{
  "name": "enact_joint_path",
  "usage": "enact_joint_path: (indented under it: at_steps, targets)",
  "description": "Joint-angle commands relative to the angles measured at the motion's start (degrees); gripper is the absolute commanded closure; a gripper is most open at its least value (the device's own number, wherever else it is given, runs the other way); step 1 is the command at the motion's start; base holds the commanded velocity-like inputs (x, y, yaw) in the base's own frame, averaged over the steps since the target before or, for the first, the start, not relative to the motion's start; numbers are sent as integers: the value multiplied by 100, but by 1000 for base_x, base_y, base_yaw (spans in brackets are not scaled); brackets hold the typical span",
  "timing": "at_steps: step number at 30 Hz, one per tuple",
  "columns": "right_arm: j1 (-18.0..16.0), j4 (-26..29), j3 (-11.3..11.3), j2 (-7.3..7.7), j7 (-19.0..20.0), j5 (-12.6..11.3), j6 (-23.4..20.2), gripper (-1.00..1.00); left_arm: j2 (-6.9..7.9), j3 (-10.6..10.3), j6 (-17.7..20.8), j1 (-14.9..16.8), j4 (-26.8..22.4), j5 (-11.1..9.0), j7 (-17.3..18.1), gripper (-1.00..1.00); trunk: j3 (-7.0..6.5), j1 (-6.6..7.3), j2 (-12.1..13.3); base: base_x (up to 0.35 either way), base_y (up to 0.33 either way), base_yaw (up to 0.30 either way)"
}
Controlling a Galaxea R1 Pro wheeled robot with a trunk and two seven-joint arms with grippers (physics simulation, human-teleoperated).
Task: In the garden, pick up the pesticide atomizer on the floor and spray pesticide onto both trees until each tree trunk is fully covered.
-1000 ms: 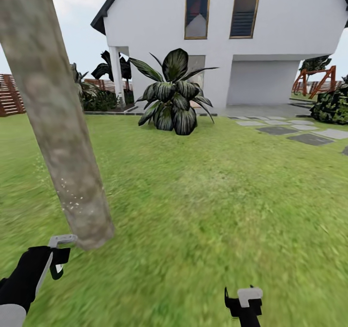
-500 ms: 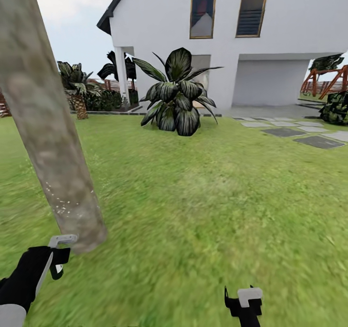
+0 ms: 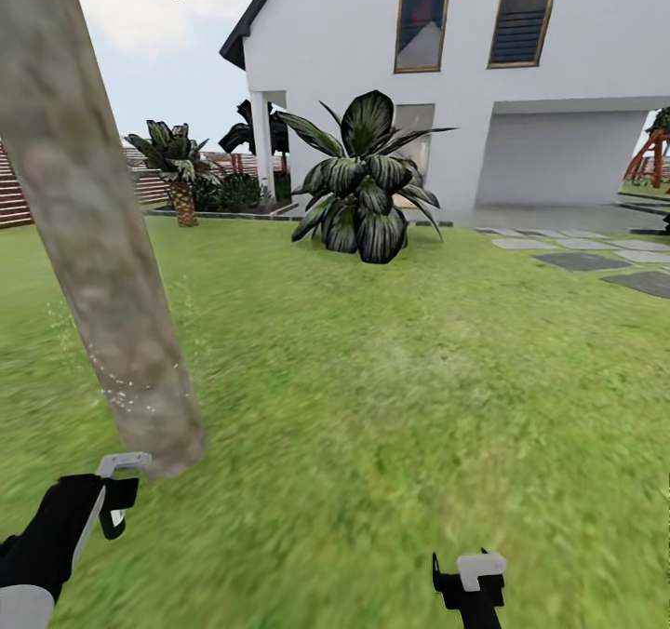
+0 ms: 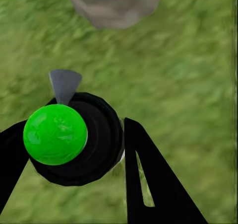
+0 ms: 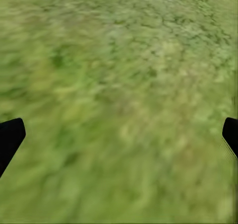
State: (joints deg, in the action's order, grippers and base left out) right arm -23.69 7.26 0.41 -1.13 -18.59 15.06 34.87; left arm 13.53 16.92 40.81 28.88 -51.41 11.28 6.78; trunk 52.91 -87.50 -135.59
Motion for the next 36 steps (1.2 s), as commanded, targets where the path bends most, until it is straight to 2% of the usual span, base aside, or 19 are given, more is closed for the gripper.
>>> enact_joint_path:
  at_steps: [1,13,36]
  targets:
    - [-4,-5,3,-2,-57,58,-2,-100,-5,14,24,4,-10,67,54,100,6,0,-2,157,-261,2]
    - [-4,-5,3,-2,-57,58,-5,-100,-8,19,24,4,-19,76,57,100,6,0,-2,157,-261,13]
    - [-4,-5,3,-3,-57,58,1,-100,-8,30,24,4,-22,120,52,100,6,0,-2,157,-261,267]
